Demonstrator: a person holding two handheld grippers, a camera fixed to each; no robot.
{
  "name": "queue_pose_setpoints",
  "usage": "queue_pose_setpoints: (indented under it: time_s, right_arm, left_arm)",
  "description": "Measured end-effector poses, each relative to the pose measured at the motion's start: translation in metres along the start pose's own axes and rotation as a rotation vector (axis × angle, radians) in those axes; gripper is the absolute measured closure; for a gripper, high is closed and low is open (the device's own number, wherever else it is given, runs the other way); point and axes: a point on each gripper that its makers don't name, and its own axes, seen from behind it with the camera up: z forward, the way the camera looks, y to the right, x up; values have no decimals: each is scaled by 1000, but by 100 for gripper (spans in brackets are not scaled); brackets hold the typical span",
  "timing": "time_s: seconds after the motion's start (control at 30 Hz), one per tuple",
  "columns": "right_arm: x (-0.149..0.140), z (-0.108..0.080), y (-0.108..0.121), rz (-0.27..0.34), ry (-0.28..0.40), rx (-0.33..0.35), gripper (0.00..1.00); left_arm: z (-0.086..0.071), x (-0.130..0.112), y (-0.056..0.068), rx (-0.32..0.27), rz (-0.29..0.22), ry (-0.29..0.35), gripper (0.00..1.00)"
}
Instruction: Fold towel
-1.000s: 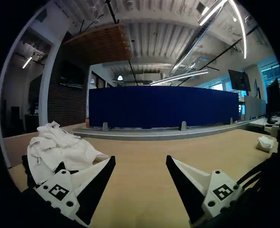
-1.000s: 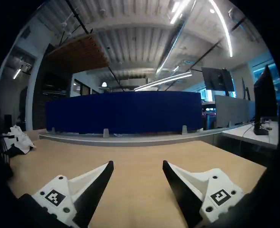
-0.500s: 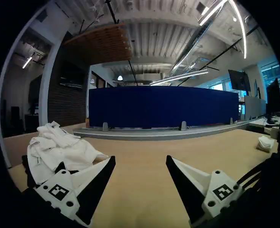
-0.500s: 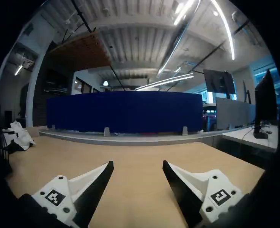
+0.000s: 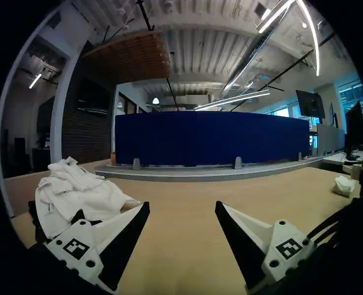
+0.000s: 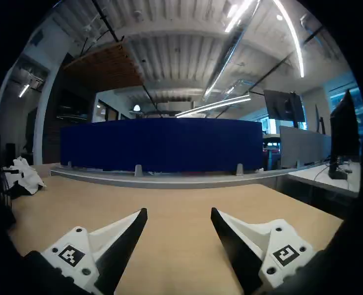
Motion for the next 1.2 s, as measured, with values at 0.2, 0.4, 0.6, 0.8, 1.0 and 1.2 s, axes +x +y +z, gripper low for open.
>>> queue_pose_setpoints:
  time_s: [0.2,0.4,0.6,0.8,1.0,1.2]
  right_arm:
    - [-1,0,0,-1,-1,3,0]
    - [-2,0,0,0,-2,3,0]
    - [-2,1,0,0,-2,3,0]
    - [-3,1,0,0,-2,2,0]
    - [-3,1,1,0,-2,2,0]
    - [-3,0,1,0,-2,3,0]
  left_arm:
    - [0,0,0,0,0,0,1]
    - [0,0,0,0,0,0,1]
    - [0,0,0,0,0,0,1]
    - [0,0,0,0,0,0,1]
    - [0,0,0,0,0,0,1]
    - [1,0,0,0,0,0,1]
